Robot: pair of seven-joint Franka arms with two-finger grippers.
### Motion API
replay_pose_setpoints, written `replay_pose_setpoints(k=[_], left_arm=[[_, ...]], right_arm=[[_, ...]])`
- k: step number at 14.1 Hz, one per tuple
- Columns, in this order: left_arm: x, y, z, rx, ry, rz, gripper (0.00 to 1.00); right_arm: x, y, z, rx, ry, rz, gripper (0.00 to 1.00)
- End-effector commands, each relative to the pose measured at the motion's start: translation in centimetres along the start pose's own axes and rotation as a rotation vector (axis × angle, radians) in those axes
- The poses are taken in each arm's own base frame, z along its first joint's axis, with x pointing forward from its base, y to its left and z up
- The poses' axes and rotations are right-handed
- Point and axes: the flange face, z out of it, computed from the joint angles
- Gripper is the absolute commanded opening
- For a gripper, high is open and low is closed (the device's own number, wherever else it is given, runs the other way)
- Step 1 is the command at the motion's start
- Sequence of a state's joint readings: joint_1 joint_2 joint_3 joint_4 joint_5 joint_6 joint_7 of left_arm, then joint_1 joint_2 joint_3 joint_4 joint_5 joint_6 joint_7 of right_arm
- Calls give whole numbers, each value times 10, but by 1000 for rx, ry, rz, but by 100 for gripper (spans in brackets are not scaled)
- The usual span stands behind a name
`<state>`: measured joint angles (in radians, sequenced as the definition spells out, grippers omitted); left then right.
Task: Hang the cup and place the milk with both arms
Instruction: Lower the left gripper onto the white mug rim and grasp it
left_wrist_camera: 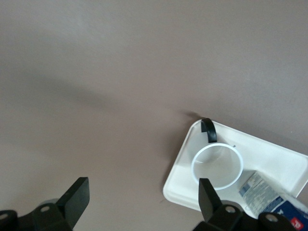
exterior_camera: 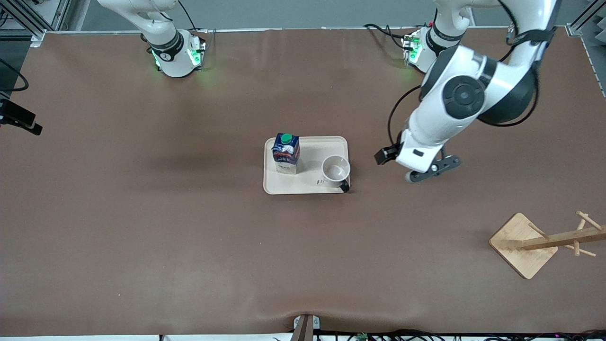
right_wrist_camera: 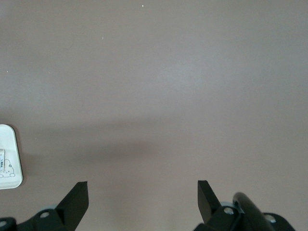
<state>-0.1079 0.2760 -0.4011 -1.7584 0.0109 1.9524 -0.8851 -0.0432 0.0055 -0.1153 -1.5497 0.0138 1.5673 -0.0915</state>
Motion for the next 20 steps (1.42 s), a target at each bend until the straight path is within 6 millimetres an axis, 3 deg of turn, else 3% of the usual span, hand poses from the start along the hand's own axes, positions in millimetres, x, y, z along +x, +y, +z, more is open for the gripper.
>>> replay_pose_setpoints(k=[1,3,5,7,10,11,13,15,19,20], left_arm=[[-18,3,55,-21,16,-30,100],[-34,8,95,-44,22,-67,100],[-53,23,117,-61,19,-85,100],[-58,33,135,-84,14,-93,98],[-69,45,161,-97,1,-88,77],[-67,46,165,-109,4,-92,70],[-63,49,182,-136,11,-97,60],[-59,50,196,-142,14,-93,40],[-55,53,198,-157,21,-93,2],[-55,57,193,-164,34,-81,0]], right_arm=[[1,-3,-4,16,6,-8,100],[1,-7,-4,13,6,-18,100],[2,-6,-3,3,11,-18,100],[4,-6,-2,5,13,-17,100],[17,-9,20,7,-27,-24,100],[18,-15,16,10,-21,-32,100],[20,-14,28,16,-48,-20,100],[26,-18,40,16,-69,-31,100],[29,-29,56,19,-100,-39,100],[28,-30,56,19,-103,-41,100]])
